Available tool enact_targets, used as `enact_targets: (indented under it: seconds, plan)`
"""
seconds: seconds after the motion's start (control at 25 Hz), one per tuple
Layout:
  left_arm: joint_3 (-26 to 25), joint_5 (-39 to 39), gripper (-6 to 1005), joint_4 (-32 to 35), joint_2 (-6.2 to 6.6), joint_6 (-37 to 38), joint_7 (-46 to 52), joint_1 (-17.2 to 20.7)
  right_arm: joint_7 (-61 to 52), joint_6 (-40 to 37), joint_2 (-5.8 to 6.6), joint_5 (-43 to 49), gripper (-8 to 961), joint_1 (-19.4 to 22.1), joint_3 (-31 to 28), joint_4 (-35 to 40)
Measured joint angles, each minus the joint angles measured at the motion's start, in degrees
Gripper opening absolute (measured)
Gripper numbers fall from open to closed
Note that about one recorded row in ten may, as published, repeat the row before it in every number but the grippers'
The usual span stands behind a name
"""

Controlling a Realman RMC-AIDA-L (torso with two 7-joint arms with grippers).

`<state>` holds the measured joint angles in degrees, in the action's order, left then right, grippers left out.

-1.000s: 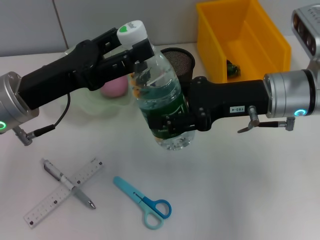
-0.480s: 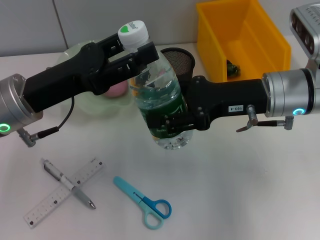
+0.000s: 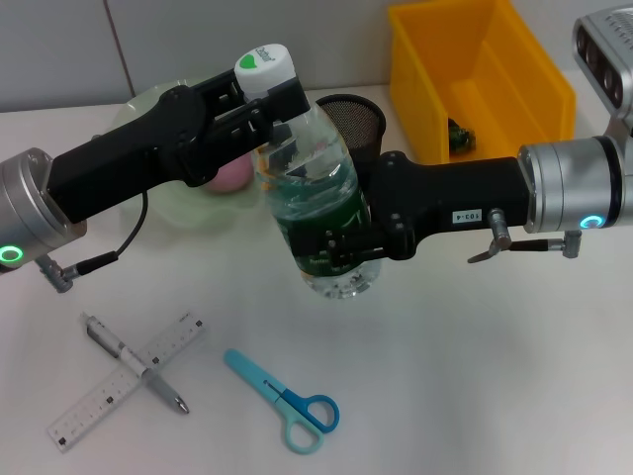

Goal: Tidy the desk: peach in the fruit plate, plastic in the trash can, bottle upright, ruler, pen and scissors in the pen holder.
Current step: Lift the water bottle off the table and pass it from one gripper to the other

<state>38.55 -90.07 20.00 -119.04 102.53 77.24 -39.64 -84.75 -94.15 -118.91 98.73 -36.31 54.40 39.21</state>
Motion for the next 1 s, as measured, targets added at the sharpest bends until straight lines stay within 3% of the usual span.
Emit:
enact_targets:
  seconds: [0.12,0.36,1.0]
  plan:
    - [-0.03,0.04,501,-0.06,-0.02,-0.35,0.00,0.25,-0.07,-0.04,0.00,0.01,772,0.04,0.00,0.08]
    - [-0.04,0.35,448,-0.18,0.10,-0.29,0.35,0.63,-1.27,-0.54,0.21,0.15,772,0.15,0.28,0.55]
    - [0.13,0.77,444,-0.18,0.22,0.09,0.81,0.71,-2.63,-0.43,0.02,0.74,776,0.82,2.11,3.16]
